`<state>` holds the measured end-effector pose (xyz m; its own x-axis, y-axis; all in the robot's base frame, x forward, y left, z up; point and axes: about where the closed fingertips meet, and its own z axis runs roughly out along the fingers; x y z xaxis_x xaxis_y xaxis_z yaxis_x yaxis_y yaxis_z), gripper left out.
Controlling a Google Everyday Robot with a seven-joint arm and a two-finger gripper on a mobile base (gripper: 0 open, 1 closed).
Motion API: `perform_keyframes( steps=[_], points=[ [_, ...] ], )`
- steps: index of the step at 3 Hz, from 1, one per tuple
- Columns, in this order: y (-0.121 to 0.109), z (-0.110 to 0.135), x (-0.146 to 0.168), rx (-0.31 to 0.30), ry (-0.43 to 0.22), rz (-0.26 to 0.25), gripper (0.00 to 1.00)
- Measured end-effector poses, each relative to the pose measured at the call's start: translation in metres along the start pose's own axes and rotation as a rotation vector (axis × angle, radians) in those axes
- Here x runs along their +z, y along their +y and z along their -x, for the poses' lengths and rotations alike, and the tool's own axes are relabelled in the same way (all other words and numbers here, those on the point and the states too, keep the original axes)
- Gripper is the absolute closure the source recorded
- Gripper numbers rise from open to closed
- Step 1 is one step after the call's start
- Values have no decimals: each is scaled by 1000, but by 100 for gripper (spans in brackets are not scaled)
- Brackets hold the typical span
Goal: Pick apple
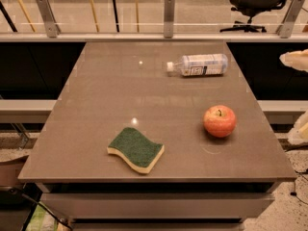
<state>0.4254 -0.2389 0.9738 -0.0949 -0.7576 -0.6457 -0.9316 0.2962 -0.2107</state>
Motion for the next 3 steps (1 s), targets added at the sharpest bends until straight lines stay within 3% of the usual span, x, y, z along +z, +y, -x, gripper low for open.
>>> perform_keyframes(
  steps=[1,3],
  points=[
    [-2,-12,11,63,-65,-21,0],
    [-14,-33,36,182,-95,-92,0]
  ],
)
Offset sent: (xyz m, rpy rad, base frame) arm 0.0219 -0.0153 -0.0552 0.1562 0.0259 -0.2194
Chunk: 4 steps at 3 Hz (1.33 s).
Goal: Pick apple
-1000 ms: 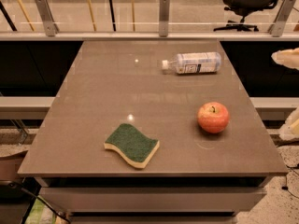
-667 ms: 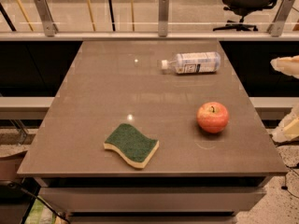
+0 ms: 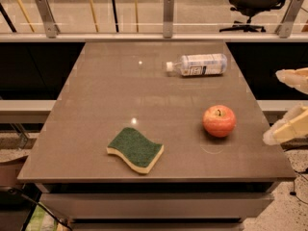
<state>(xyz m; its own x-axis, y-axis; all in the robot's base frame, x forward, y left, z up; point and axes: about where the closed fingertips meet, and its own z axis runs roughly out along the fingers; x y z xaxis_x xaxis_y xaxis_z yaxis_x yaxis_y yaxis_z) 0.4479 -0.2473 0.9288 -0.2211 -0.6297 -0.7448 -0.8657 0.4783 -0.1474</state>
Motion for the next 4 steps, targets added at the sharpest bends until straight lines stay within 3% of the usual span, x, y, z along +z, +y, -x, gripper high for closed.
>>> perform_keyframes(
  steps=[2,3,4],
  points=[
    [-16,-9,25,49,-56,-10,0],
    [-18,-10,40,65,-117,3,0],
    [-18,-10,40,64,-117,3,0]
  ],
)
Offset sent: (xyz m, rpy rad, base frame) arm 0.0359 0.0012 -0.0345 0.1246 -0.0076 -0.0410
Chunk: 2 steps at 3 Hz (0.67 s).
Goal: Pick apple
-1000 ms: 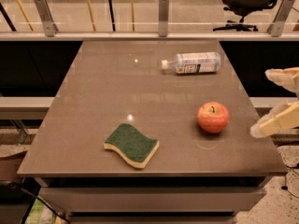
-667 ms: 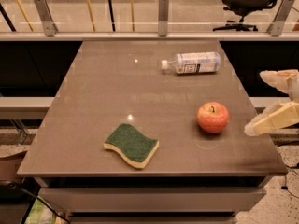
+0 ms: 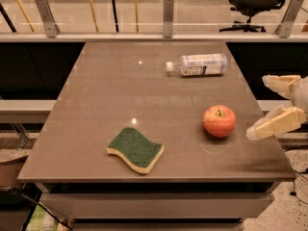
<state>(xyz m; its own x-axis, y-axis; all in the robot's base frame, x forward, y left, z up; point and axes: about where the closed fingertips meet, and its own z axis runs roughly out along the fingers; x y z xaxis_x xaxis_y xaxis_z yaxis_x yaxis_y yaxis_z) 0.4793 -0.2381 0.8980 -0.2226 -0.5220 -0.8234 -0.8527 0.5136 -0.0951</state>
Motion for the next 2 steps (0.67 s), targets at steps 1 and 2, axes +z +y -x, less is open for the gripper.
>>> perform_keyframes(
  steps=[1,2],
  points=[
    [1,-4,7,4,-20,21,0],
    [4,-14,23,14,-47,53,0]
  ],
)
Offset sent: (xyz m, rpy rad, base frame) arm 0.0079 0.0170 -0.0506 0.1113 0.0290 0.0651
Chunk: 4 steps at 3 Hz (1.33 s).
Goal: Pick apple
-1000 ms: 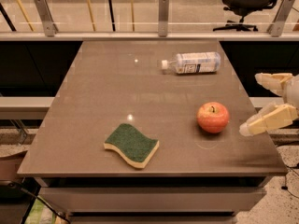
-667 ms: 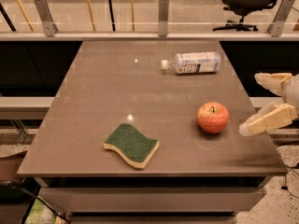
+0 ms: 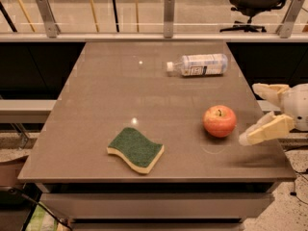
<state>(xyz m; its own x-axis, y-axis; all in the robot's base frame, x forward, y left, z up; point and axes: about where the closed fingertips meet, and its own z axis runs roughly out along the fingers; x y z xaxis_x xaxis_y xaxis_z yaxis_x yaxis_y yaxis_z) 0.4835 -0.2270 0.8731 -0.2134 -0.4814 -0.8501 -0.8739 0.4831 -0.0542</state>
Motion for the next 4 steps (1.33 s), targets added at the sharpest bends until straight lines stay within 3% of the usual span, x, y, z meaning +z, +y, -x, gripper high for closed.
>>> perform_keyframes(
  steps=[2,4],
  points=[
    [12,-13,34,-2,-99,68,0],
    [24,-15,51,-29,-187,121,41]
  ],
)
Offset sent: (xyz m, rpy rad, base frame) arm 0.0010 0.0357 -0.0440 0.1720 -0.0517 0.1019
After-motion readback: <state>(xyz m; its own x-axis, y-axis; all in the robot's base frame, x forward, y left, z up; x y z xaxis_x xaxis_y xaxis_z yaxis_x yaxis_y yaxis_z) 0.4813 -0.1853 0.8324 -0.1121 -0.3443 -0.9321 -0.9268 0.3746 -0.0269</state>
